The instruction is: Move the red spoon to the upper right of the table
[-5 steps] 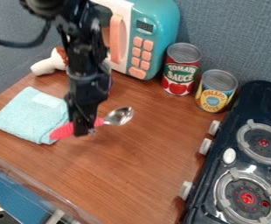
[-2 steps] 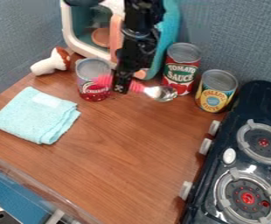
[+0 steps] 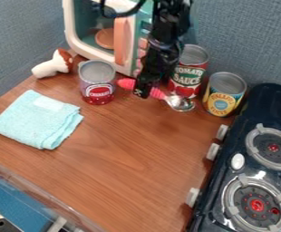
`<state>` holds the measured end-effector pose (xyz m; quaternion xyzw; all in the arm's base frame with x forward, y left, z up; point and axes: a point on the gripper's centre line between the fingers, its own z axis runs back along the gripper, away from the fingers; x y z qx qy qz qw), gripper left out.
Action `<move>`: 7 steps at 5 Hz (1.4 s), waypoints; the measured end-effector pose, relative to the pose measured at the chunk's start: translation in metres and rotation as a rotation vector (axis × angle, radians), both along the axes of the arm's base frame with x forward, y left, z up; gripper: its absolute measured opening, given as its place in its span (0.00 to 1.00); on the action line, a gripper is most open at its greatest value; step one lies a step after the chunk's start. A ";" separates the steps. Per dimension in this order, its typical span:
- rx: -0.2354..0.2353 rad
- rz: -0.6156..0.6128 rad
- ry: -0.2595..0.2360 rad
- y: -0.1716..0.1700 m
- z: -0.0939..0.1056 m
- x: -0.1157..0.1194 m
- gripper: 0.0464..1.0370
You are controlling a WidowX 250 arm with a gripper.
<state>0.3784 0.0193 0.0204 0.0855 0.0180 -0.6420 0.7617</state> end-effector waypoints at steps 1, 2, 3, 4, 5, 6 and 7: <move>-0.013 -0.037 0.024 -0.002 -0.022 0.014 0.33; -0.017 -0.061 0.061 -0.006 -0.044 0.020 0.33; -0.041 -0.070 0.059 -0.011 -0.045 0.023 0.37; -0.070 -0.080 0.062 -0.013 -0.048 0.018 0.70; -0.132 -0.086 0.052 -0.008 -0.046 0.012 0.94; -0.133 -0.091 0.021 -0.008 -0.028 0.011 0.96; -0.162 -0.098 -0.058 -0.007 0.004 0.009 0.96</move>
